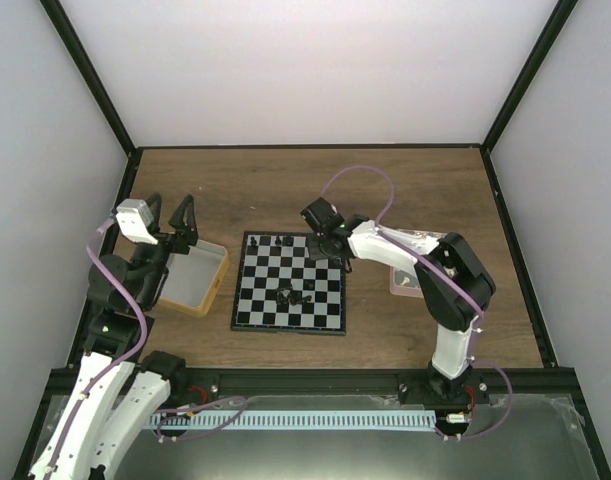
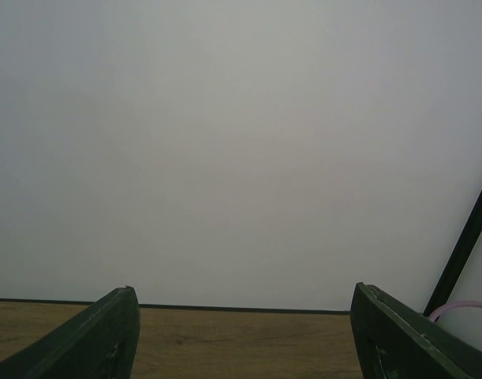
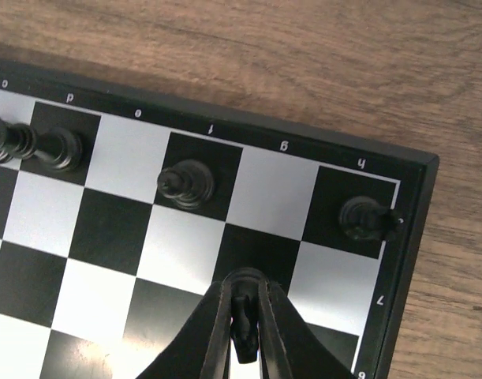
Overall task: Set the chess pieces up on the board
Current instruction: Place the chess piece on the chessboard.
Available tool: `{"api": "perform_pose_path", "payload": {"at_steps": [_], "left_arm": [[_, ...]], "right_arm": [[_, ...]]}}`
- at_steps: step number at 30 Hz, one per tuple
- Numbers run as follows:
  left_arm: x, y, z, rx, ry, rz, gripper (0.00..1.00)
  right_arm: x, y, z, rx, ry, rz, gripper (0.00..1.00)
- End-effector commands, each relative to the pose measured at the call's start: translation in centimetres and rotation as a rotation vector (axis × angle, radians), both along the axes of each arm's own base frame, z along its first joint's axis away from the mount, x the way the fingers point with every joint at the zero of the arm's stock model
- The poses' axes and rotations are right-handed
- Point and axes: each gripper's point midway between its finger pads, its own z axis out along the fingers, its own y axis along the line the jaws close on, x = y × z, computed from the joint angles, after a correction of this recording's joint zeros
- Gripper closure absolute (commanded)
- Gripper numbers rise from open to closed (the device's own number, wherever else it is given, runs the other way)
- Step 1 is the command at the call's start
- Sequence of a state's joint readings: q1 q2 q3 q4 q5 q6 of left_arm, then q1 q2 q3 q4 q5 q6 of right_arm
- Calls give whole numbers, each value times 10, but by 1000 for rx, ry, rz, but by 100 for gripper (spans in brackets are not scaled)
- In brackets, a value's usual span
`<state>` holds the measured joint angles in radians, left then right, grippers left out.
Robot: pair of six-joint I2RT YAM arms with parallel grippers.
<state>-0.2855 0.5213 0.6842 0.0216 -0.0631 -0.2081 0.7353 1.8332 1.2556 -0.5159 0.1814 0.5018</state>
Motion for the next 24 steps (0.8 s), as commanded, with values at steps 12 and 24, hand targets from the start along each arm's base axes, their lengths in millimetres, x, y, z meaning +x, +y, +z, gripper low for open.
{"api": "perform_pose_path", "payload": {"at_steps": [12,24], "left_arm": [[-4,3,10,-4,-29,8,25],[-3,3,9,-2,-28,10,25]], "right_arm": [[43,-1,1,1,-74,-75,90],[50,-4,-8,-5,-66,-85,87]]}}
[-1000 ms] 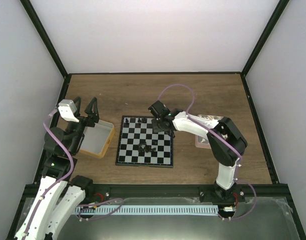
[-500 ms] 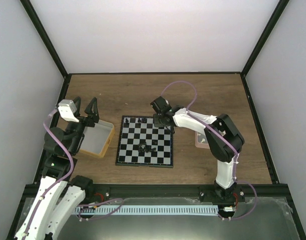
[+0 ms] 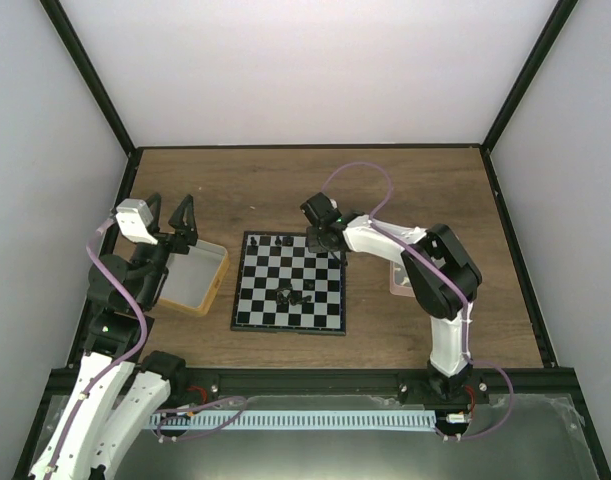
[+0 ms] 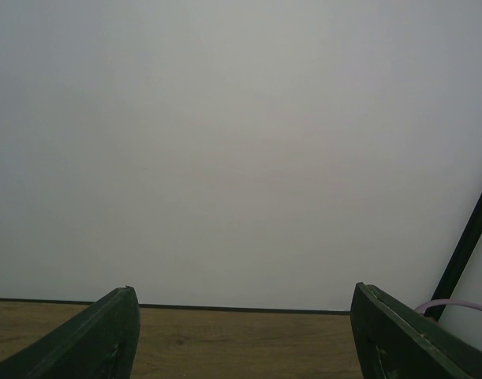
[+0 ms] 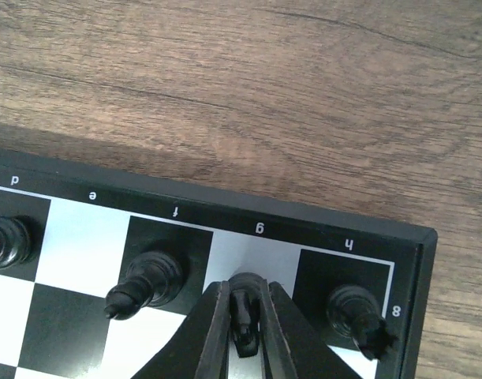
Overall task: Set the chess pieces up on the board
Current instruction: Place the chess piece on the chessboard, then pick up the chess piece from the chessboard.
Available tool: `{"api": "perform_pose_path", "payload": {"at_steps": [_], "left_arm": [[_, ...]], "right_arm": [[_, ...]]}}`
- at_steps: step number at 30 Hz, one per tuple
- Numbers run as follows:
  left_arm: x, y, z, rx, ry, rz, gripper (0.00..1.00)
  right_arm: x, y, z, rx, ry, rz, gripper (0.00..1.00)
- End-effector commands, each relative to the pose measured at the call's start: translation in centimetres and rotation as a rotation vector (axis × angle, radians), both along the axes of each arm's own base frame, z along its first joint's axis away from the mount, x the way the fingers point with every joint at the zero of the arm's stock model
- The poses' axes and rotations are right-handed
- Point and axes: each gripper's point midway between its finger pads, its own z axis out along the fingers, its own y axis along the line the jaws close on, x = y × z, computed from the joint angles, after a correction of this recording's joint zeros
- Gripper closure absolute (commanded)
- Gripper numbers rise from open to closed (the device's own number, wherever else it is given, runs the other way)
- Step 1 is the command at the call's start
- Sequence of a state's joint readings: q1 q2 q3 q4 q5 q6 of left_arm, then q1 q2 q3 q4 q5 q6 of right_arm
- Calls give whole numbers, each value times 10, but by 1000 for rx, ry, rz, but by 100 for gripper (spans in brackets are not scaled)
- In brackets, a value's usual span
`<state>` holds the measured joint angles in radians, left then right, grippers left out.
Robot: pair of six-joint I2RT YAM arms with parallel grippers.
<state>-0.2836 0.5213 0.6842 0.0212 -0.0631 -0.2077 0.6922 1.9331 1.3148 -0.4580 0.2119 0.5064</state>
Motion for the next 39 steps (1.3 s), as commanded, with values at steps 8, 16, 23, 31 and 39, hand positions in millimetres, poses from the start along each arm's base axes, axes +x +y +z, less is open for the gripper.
{"api": "perform_pose_path", "payload": {"at_steps": [8,16,23,31,39], "left_arm": [[-3,3,9,-1,-27,8,25],[-2,2,8,-2,-21,6,25],[1,1,6,-1,-9,6,25],[7,-2,1,15,13,-4,22],[10,-3,-1,16,26,-4,20]], "right_arm": [[18,2,13,12,-35,-23,83],[23,5,54,60,-94,-30,71],[4,6,86,146,-102,11,61],[-74,32,67,227,10,227,54],[-126,46,25,135,124,372,53]]}}
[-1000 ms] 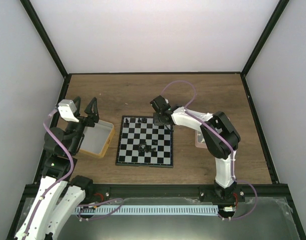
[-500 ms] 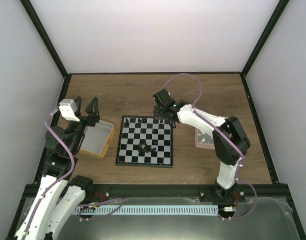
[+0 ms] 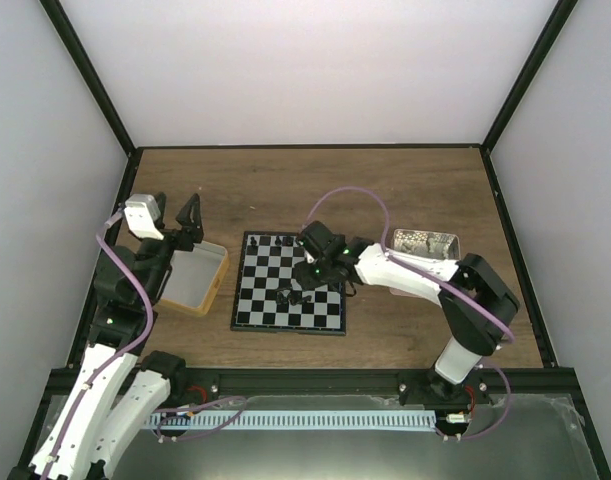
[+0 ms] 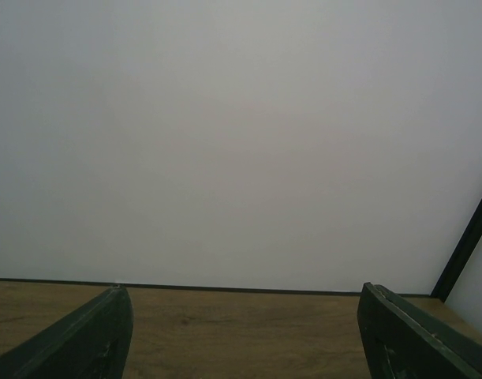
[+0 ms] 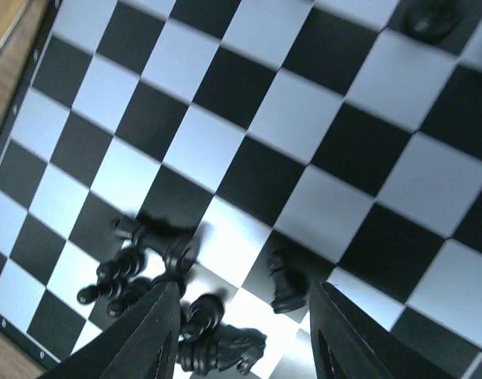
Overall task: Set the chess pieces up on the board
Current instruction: Pick up the chess piece from the chessboard.
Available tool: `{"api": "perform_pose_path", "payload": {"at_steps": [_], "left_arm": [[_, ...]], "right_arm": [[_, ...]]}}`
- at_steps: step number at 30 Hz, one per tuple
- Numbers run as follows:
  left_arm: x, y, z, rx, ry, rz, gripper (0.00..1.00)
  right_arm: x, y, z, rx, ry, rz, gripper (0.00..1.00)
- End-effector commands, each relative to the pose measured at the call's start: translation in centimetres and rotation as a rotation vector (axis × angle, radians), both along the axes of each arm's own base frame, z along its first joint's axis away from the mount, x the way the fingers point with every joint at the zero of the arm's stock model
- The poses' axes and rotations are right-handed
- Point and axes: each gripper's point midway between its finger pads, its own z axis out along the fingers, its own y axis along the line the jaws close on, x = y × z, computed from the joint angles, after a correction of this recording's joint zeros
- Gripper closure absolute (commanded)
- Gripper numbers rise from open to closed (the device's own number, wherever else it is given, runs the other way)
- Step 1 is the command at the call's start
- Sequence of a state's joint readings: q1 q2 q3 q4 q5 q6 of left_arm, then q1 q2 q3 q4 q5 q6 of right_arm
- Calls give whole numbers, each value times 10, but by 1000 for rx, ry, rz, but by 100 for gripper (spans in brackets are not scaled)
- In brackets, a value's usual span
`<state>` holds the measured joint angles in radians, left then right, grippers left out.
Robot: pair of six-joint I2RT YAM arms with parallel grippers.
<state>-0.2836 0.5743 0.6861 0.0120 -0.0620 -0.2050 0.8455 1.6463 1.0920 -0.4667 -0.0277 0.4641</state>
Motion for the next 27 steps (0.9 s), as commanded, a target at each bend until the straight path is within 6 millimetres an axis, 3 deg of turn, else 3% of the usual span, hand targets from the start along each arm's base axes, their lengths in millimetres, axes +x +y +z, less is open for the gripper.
{"api": "perform_pose_path", "payload": {"at_steps": [1,12,27], "left_arm": [[-4,1,14,-3,-30,-3,20],[-1,0,11,2,-20,-5,20],[3,3,7,12,-4,19,20]], "right_arm": [[-14,3,-14,-59,16,69,53],[-13,-4,-43,-163,22,116,63],[-15,-8,-55,-199,3,167,71]]}}
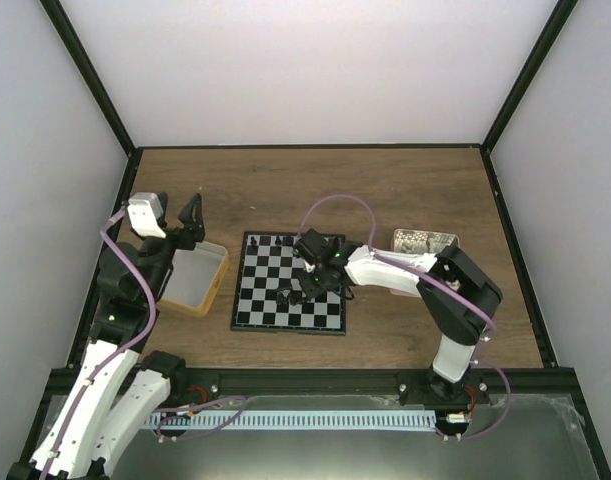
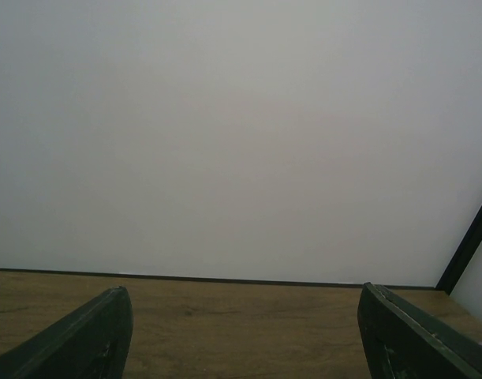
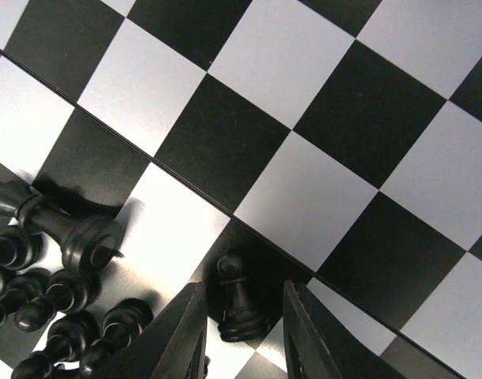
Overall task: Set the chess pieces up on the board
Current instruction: Pick up the chess piece from the chessboard.
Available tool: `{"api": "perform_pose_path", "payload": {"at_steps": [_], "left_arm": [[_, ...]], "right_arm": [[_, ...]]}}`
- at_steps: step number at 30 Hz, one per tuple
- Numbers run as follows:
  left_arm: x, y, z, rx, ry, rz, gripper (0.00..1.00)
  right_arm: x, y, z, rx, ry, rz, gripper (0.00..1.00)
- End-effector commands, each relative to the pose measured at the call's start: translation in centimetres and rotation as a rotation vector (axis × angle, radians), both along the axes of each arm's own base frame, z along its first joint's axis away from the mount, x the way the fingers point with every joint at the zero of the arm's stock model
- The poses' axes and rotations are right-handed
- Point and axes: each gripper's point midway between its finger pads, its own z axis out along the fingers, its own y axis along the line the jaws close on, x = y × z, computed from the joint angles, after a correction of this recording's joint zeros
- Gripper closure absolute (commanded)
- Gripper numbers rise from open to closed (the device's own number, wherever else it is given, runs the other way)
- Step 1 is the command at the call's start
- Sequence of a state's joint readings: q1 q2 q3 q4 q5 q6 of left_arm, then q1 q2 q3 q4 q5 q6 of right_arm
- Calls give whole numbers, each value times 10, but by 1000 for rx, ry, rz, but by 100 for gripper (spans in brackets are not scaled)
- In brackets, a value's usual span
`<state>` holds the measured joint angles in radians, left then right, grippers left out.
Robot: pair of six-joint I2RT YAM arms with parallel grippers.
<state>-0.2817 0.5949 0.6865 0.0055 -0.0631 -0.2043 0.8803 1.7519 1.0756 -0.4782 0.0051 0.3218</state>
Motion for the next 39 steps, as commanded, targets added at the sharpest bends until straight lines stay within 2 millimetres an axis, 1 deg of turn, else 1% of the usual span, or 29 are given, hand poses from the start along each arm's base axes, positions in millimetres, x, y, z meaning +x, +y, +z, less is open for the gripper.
{"api": "perform_pose_path", "payload": {"at_steps": [1,6,10,15,21,28,30,34,37,39], "left_arm": [[-2,4,13,5,-29,17,20],[-1,3,13,6,-25,15,20],[-1,3,13,8,-24,16,20],[-1,2,12,9,-24,6,20],[0,-2,11,8,-16,-10,20],[1,-2,10,7,-12,-13,20],[1,-3,10,6,-11,-17,20],[3,-7,6,-1,2,-39,20],[5,-16,2,-45,38,-88,20],[7,-26,-8,-93,95,-145,20]], "right_arm": [[-1,-4,-7,-36,-13,26,71],[-6,-3,-6,-30,-14,61,71],[-7,-3,-12,-51,-12,79,72],[-8,-6,-16,-77,-18,86,78],[-4,-6,-6,-60,-53,78,79],[-6,-8,-10,-67,-49,82,85],[-3,-6,-6,-52,-67,70,85],[9,0,10,-1,-137,35,85],[19,6,25,61,-204,22,85],[23,11,36,112,-248,32,85]]}}
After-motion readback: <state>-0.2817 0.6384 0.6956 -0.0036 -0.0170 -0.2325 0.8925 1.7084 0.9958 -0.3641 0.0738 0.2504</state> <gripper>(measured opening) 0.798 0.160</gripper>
